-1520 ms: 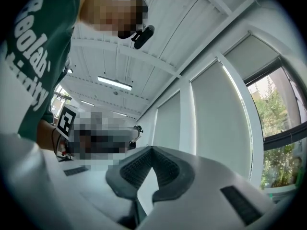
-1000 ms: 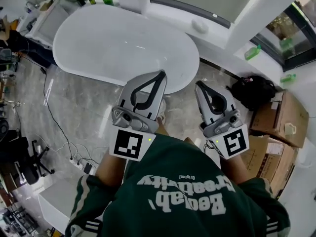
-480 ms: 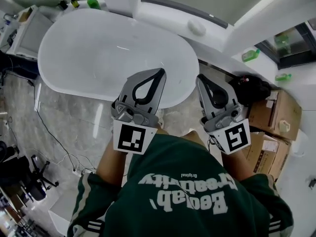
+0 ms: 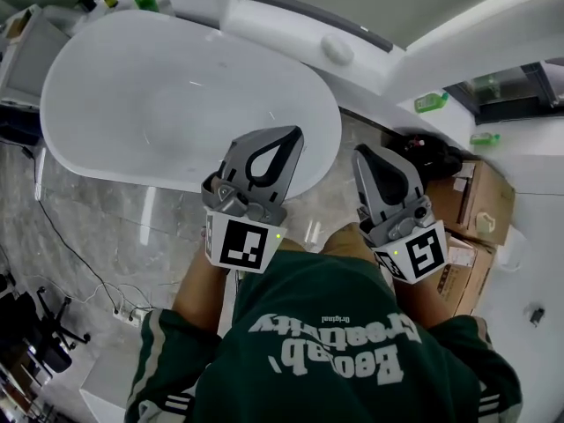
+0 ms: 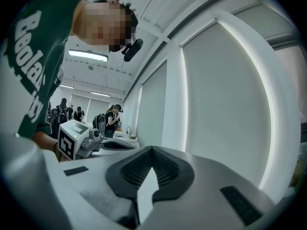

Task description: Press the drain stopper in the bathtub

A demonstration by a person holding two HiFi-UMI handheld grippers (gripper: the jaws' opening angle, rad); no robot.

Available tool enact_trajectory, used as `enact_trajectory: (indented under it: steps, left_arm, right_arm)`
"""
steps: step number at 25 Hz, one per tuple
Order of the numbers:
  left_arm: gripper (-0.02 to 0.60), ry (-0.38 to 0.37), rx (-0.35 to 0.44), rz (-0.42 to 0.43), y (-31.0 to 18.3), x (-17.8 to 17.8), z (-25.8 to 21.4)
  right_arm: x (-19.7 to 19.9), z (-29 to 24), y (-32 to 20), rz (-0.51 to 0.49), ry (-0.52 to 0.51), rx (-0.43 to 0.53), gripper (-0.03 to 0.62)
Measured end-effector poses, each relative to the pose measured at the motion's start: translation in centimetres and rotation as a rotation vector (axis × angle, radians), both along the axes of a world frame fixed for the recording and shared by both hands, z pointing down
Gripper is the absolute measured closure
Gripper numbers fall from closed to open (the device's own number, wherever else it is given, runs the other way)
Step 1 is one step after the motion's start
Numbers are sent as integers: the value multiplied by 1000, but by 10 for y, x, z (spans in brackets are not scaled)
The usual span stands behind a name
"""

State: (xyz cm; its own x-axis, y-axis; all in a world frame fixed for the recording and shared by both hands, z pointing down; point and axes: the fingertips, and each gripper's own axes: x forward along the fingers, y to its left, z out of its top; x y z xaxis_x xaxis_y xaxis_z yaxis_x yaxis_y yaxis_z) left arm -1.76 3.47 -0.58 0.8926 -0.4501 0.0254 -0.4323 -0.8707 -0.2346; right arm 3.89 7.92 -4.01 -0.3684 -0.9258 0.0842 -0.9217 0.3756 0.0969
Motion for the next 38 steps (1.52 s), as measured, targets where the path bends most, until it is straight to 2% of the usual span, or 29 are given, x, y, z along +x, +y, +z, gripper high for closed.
enact_trajectory:
  steps: [3,14,21,29,38]
  left_arm:
    - [577,9,-34,-11,-1,1,3]
    - [577,-8,-5,-60,-3,15,-12]
    - [577,2,-52,-120,-9,21,-23]
    - [577,13,-23,-148,-20,35,-36]
    - [577,-13,-31,-168,-38,50,-22]
  right_arm:
    - [-2,1,0,-22,8,-7,580]
    - [10,5,-11,-74,-79,43,580]
    - [23,-1,-21,-100,-102,71,580]
    - [37,-7,-30,-120,-103,94,580]
    - [47,6,-48,-151,-122,75,580]
